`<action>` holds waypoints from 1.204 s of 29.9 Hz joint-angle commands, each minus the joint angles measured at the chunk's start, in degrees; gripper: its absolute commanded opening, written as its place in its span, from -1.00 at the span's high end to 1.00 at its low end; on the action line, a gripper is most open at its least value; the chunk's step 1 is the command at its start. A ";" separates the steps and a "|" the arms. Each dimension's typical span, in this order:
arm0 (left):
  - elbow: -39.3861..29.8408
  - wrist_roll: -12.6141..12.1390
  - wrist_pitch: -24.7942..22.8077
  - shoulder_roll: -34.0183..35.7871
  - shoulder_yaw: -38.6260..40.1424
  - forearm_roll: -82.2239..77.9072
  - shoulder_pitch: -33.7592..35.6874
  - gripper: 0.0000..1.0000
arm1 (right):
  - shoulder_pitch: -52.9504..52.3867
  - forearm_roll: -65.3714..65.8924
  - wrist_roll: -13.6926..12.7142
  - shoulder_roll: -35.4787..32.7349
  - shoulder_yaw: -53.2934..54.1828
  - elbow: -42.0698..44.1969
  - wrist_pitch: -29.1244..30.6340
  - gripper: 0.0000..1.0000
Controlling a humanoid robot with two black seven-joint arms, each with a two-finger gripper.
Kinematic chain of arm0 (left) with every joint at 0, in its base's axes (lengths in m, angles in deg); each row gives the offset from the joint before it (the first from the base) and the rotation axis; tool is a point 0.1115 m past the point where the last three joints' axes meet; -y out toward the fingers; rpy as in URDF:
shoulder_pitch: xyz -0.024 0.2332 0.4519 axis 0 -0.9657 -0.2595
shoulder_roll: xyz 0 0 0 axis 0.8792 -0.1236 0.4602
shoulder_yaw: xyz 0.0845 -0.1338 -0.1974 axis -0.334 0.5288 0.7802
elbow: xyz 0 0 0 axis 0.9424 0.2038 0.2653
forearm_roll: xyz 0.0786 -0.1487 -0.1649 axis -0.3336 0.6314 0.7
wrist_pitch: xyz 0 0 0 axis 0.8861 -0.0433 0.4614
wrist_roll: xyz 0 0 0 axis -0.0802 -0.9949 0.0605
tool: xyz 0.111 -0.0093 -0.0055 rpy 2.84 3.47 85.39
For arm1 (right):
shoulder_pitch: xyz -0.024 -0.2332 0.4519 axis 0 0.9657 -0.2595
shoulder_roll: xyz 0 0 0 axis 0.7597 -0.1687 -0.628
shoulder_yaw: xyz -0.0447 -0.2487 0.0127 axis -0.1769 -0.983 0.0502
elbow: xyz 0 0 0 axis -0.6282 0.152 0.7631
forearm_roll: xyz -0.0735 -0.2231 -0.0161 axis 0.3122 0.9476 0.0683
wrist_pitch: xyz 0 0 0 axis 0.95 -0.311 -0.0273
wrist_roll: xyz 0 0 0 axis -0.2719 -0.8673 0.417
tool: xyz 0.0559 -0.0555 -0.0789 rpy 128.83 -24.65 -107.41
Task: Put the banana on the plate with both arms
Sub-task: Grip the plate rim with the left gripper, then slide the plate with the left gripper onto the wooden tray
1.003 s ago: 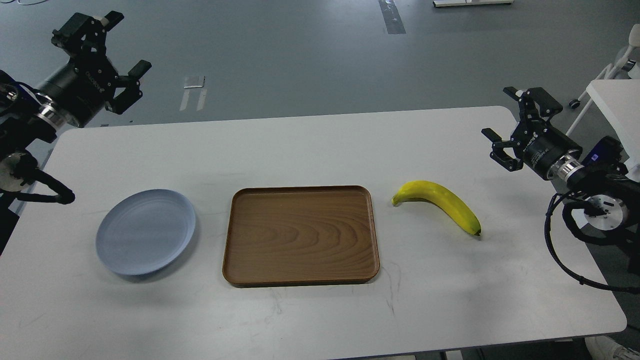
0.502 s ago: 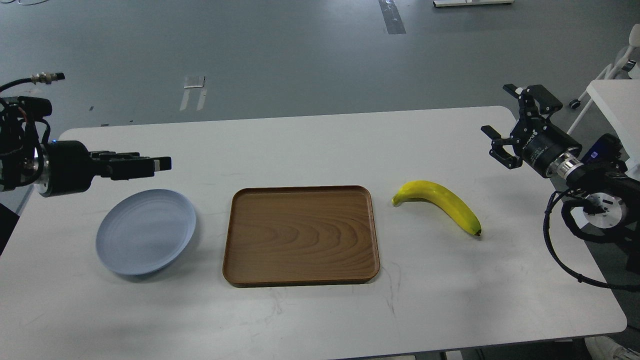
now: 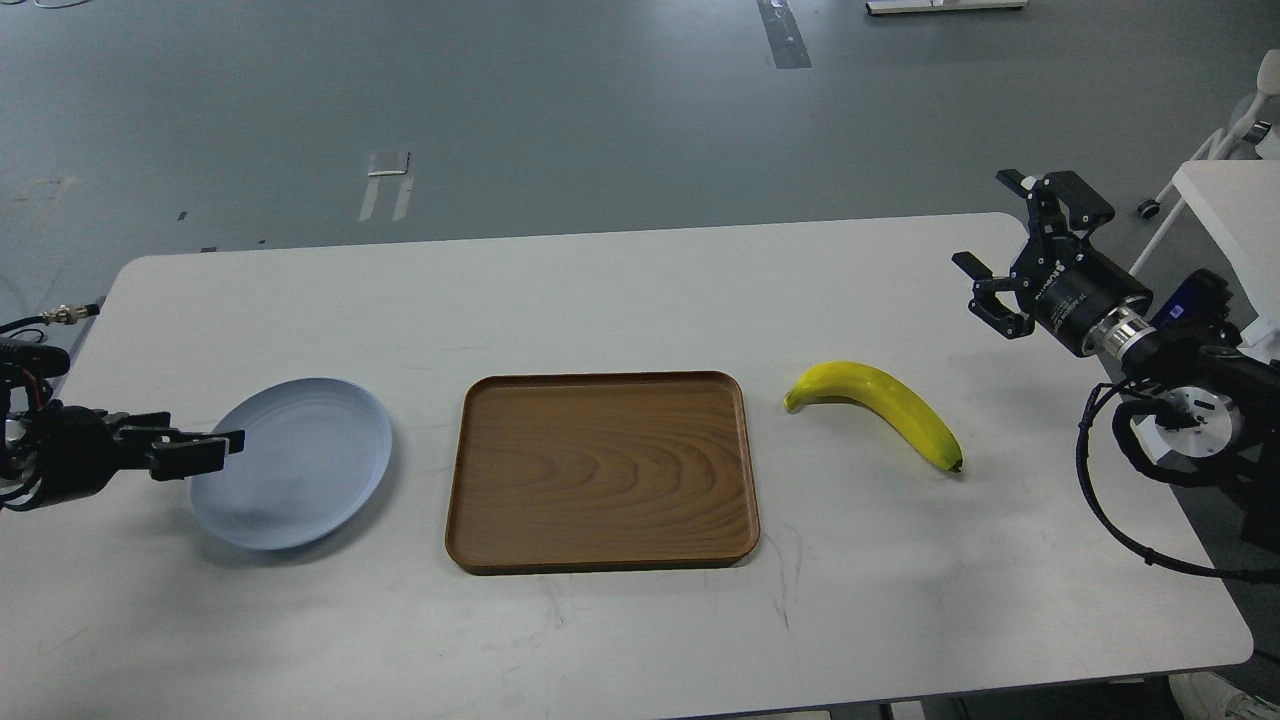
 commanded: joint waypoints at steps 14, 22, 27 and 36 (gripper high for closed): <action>6.54 0.00 0.61 -4.83 -0.04 4.59 -2.51 -0.58 | 0.08 -0.03 0.00 -0.88 0.60 -0.10 0.01 -1.00; 6.89 0.00 0.61 -4.75 -0.04 5.47 -2.42 -0.06 | 0.08 -0.03 0.00 -0.88 0.60 -0.10 0.01 -1.00; 6.98 0.00 0.44 -4.83 -0.48 5.30 -2.51 1.00 | 0.08 -0.03 0.00 -0.88 0.60 -0.10 0.01 -1.00; 6.89 0.00 0.61 -4.75 -1.36 5.65 -1.63 1.00 | 0.08 -0.03 0.00 -0.88 0.69 -0.10 0.01 -1.00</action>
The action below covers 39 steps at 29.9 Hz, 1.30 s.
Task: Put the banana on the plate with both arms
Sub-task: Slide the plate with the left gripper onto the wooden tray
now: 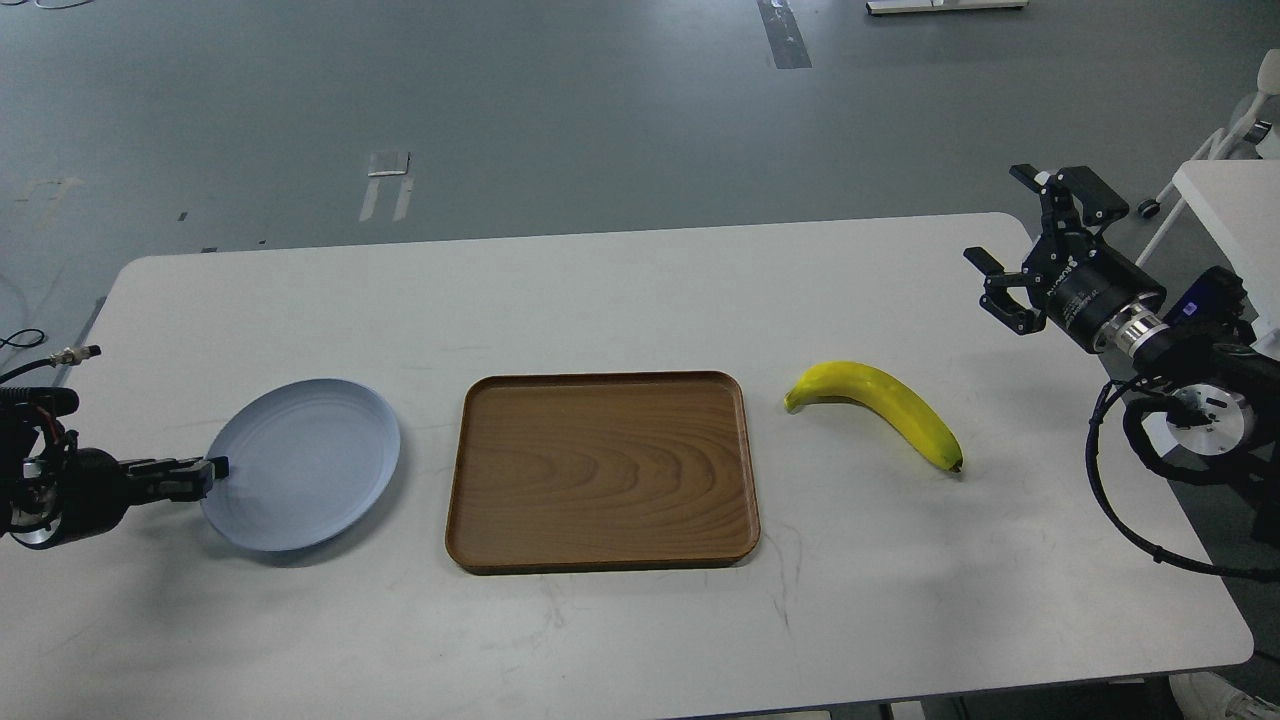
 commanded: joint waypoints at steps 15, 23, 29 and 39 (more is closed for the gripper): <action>-14.86 0.00 -3.61 -0.45 -2.47 2.25 16.35 1.00 | -0.27 0.00 0.00 -1.04 0.23 0.35 0.00 -1.00; -14.10 0.00 -5.56 -15.38 -11.88 -3.72 27.70 1.00 | 0.08 0.00 0.00 -3.58 0.32 0.26 0.00 -1.00; -3.56 0.00 -5.56 -28.03 -15.04 -3.73 28.68 1.00 | 0.35 0.00 0.00 -5.43 0.32 0.17 0.00 -1.00; 6.83 0.00 -5.65 -36.40 -19.27 -3.47 28.33 1.00 | 0.53 -0.17 0.00 -6.23 0.41 0.17 0.00 -1.00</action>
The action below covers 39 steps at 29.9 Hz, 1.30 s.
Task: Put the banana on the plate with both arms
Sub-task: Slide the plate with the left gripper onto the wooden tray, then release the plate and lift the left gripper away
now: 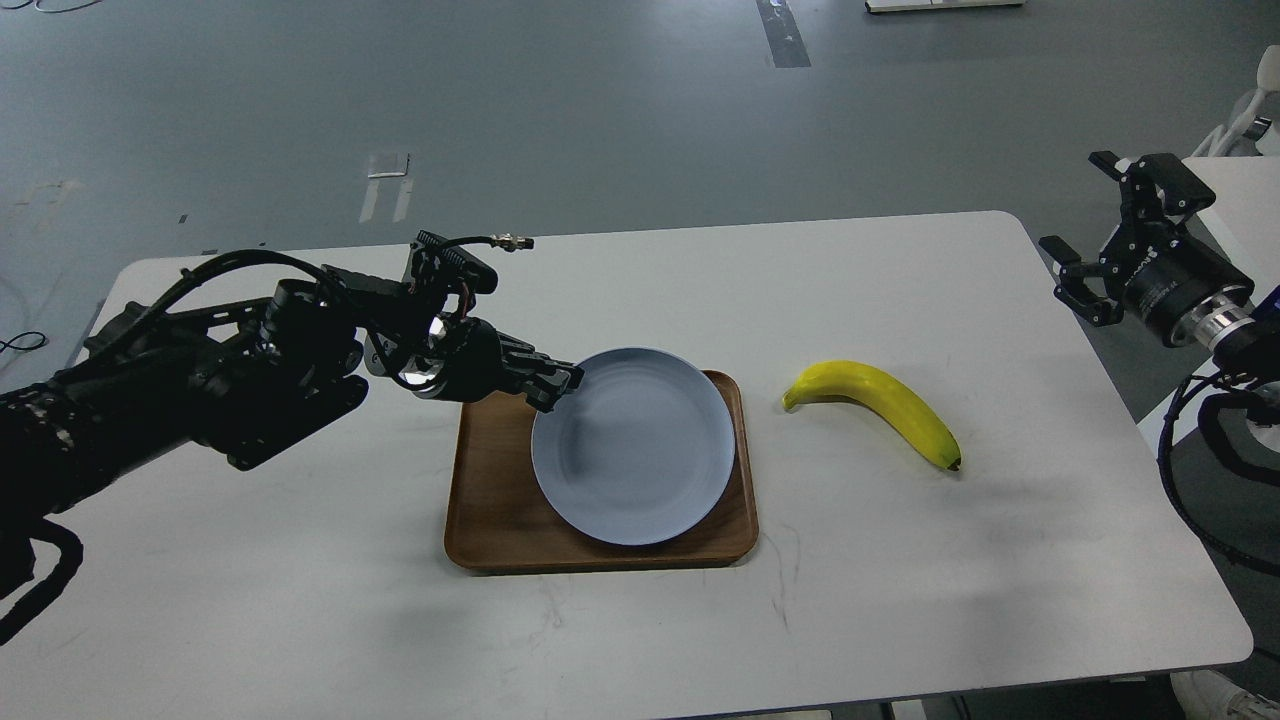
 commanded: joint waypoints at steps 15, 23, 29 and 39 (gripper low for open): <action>2.39 0.00 -1.15 -0.34 -0.84 8.25 0.56 -1.00 | 0.02 0.01 0.00 -0.05 -0.01 -0.03 -0.01 -1.00; 3.62 0.00 -1.41 4.59 0.13 60.61 0.92 -1.00 | 0.02 0.01 0.00 0.30 -0.10 -0.30 -0.01 -1.00; 2.92 0.00 -2.02 11.00 5.13 92.02 -4.79 -1.00 | -0.25 0.54 0.00 0.56 -0.97 -0.39 -0.01 -1.00; 2.92 0.00 -8.49 14.69 27.37 94.68 -22.19 -1.00 | -5.77 28.78 0.00 -0.05 -1.94 -2.23 -0.01 -1.00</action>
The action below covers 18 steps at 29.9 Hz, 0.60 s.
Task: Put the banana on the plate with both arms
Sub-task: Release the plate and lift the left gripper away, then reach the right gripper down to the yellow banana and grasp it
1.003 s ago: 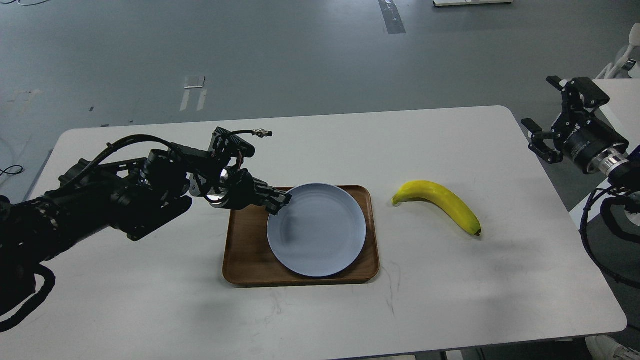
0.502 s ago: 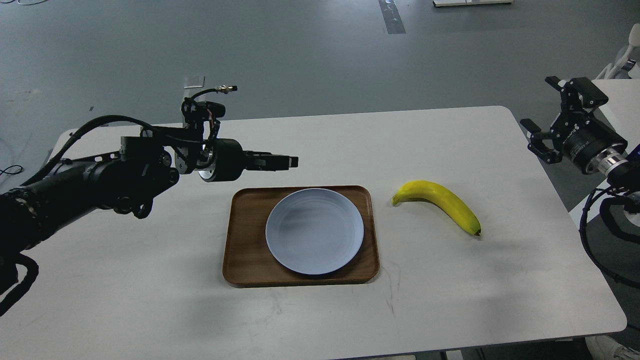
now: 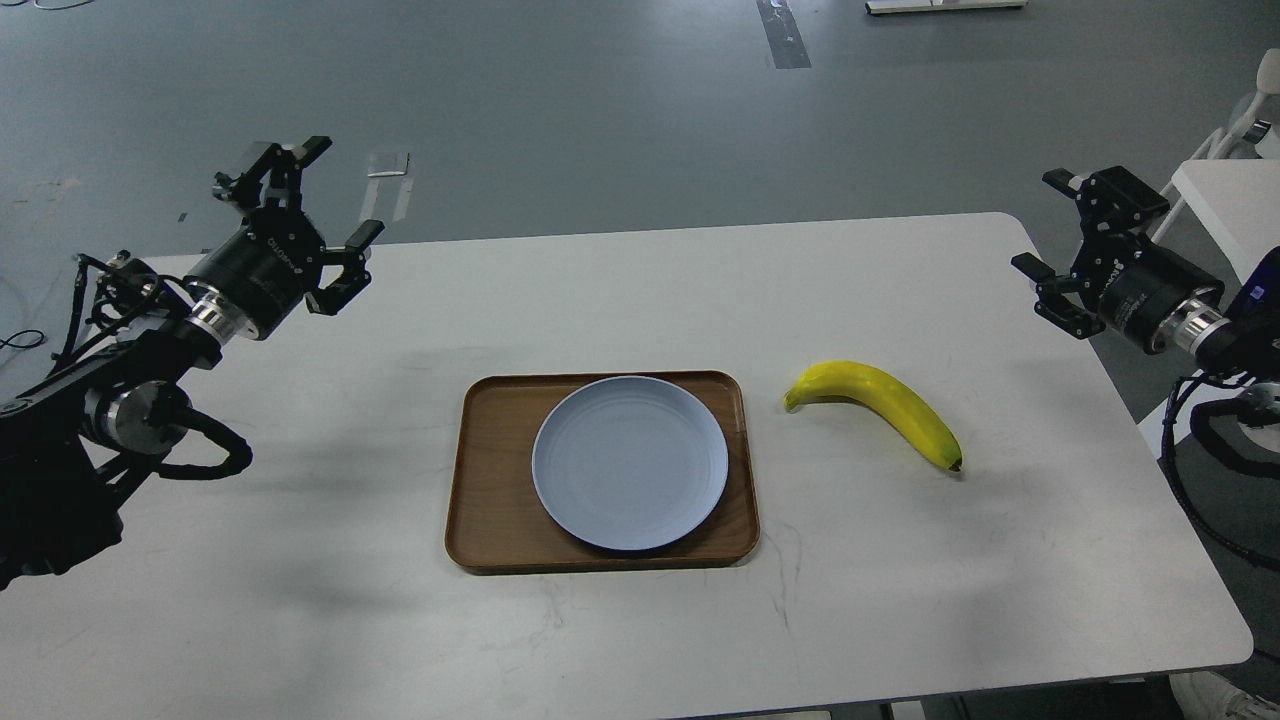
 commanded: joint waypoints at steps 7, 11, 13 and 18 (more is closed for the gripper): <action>0.01 0.01 -0.13 0.88 2.93 0.05 -3.40 -1.00 | -11.79 45.41 0.00 0.06 -3.02 -4.19 0.00 -1.00; 0.01 0.01 -0.13 0.88 3.29 0.05 -3.23 -1.00 | -19.35 54.22 0.00 2.95 -15.92 -4.64 0.00 -1.00; 0.01 0.01 -0.13 0.97 3.37 0.05 -3.14 -1.00 | -23.20 56.84 0.00 5.50 -24.77 -4.64 0.00 -1.00; 0.01 0.01 -0.13 2.02 3.29 -0.03 -3.14 -1.00 | -27.01 60.82 0.00 11.23 -38.98 -3.58 -0.84 -1.00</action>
